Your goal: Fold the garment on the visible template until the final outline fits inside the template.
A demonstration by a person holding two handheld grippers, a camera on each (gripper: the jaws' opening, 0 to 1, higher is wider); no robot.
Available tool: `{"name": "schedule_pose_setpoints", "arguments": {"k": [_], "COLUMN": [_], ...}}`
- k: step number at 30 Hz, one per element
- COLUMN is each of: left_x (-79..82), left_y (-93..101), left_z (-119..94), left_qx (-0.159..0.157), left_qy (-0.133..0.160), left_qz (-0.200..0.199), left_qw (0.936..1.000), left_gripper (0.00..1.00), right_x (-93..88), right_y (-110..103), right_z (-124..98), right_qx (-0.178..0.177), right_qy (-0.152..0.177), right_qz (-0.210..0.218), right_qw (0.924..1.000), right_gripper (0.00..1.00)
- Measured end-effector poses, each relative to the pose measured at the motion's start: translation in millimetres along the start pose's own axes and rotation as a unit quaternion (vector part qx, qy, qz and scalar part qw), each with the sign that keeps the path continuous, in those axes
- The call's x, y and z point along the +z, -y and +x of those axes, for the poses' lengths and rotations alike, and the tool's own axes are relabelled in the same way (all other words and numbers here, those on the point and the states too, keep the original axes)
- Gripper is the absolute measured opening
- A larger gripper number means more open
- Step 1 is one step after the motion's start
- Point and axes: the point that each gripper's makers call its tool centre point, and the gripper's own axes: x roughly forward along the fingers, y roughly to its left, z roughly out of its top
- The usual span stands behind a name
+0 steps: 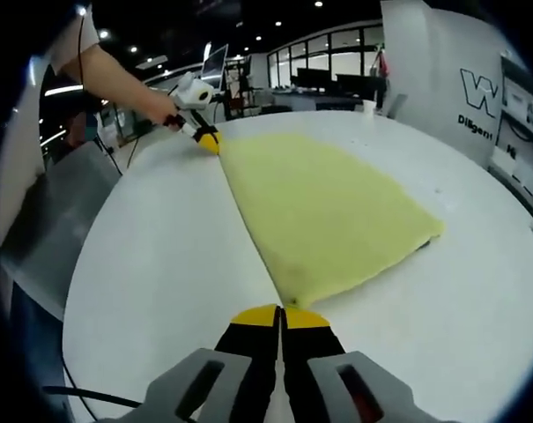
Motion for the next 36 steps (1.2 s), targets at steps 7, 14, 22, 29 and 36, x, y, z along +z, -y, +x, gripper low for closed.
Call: {"name": "schedule_pose_setpoints", "arguments": {"k": [7, 14, 22, 29, 36], "left_x": [-0.7, -1.9, -2.1, -2.0, -7.3], "left_y": [-1.0, -1.7, -4.8, -5.1, -2.3], "left_z": [-1, 0, -1, -2, -4], "left_qx": [-0.006, -0.002, 0.005, 0.008, 0.004], "left_qy": [0.000, -0.004, -0.006, -0.008, -0.013], "left_qz": [-0.003, -0.003, -0.001, 0.004, -0.001], "left_qw": [1.0000, 1.0000, 1.0000, 0.9999, 0.9999], "left_gripper": [0.01, 0.01, 0.01, 0.00, 0.01], "right_x": [0.0, 7.2, 0.9, -5.0, -9.7], "right_y": [12, 11, 10, 12, -5], "right_z": [-6, 2, -6, -13, -6], "right_qx": [-0.025, -0.022, -0.007, 0.000, 0.016], "right_qy": [0.007, 0.002, -0.004, -0.006, -0.012], "right_qz": [0.022, -0.014, -0.045, -0.057, -0.046], "right_qw": [0.9994, 0.9997, 0.9989, 0.9983, 0.9987], "right_gripper": [0.08, 0.03, 0.00, 0.00, 0.00]}}
